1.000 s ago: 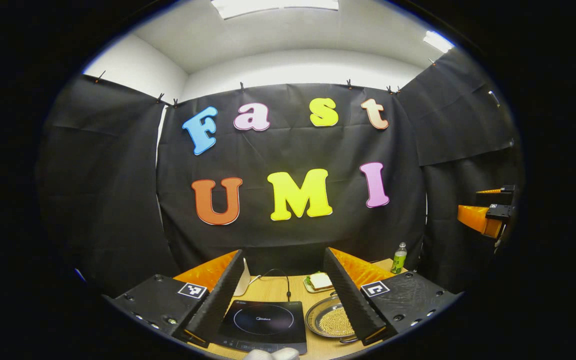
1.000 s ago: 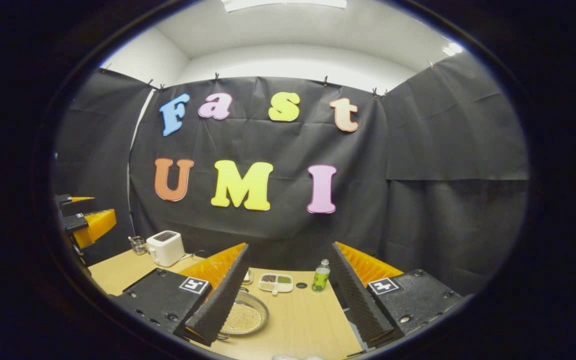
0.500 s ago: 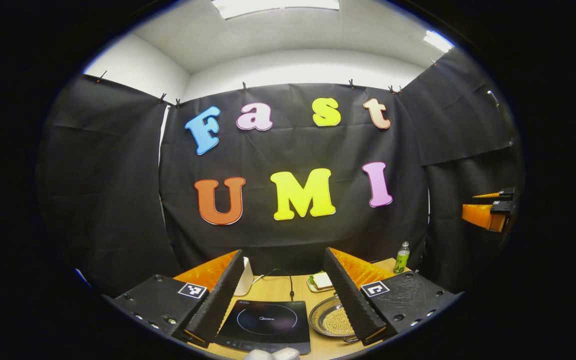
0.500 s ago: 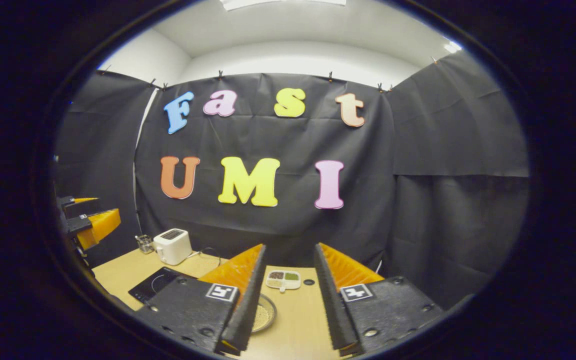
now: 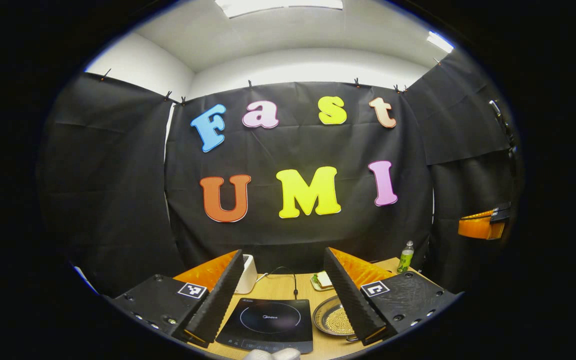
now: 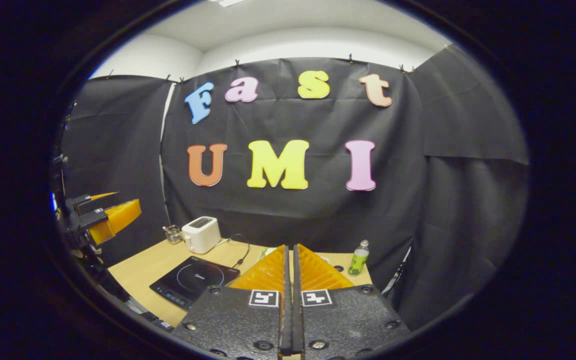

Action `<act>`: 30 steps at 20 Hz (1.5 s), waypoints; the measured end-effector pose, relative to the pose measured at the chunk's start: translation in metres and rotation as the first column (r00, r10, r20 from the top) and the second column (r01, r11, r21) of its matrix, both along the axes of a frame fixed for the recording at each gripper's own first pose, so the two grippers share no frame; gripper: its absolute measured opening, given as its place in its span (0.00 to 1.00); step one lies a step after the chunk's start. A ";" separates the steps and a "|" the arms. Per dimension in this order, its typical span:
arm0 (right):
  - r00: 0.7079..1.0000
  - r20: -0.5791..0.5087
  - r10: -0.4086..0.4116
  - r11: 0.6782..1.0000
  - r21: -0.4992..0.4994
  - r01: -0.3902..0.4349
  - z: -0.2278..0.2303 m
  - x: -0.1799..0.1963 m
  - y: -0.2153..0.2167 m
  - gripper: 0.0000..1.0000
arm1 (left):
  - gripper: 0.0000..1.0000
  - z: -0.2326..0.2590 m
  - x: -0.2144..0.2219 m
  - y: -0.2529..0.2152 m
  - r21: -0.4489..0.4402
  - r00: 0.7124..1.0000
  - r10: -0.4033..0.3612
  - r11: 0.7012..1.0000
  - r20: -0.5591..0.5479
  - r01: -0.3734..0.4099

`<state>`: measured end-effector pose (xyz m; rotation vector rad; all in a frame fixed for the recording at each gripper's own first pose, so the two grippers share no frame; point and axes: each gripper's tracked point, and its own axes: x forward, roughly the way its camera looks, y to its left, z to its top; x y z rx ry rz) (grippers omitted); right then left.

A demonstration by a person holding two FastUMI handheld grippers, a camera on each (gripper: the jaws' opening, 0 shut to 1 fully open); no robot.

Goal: First push the handle of the pot to place it horizontally, then grasp the pot with both hands and set it on the induction cooktop.

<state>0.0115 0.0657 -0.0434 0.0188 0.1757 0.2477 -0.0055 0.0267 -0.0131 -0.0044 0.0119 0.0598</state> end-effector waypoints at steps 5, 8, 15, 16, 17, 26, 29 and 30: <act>0.992 -0.084 0.093 0.996 -0.003 -0.094 -0.037 0.011 0.040 0.03 | 0.96 -0.004 -0.004 0.008 -0.004 1.000 0.022 1.000 -0.006 -0.022; 0.980 -0.141 0.140 0.989 -0.018 -0.144 -0.069 0.017 0.067 0.03 | 0.96 -0.009 -0.007 0.013 -0.003 0.999 0.039 0.999 -0.015 -0.039; 0.916 -0.328 0.231 0.965 -0.041 -0.259 -0.181 0.019 0.131 0.04 | 1.00 -0.017 -0.015 0.022 -0.005 0.997 0.067 0.998 -0.042 -0.067; 0.902 -0.359 0.240 0.962 -0.039 -0.271 -0.198 0.018 0.138 0.04 | 0.96 -0.019 -0.014 0.025 0.000 0.996 0.070 0.998 -0.049 -0.070; 0.887 -0.391 0.245 0.959 -0.039 -0.282 -0.216 0.016 0.145 0.03 | 0.96 -0.020 -0.016 0.028 0.008 0.995 0.081 0.997 -0.054 -0.081; 0.784 -0.569 0.247 0.942 -0.048 -0.331 -0.323 0.001 0.179 0.04 | 0.96 -0.037 -0.022 0.043 -0.008 0.989 0.122 0.992 -0.081 -0.123; 0.760 -0.605 0.236 0.939 -0.059 -0.339 -0.343 0.002 0.185 0.03 | 0.96 -0.043 -0.021 0.045 -0.012 0.987 0.127 0.992 -0.101 -0.129; 0.754 -0.616 0.229 0.939 -0.064 -0.338 -0.350 0.004 0.187 0.04 | 0.96 -0.045 -0.023 0.046 -0.016 0.986 0.128 0.991 -0.107 -0.130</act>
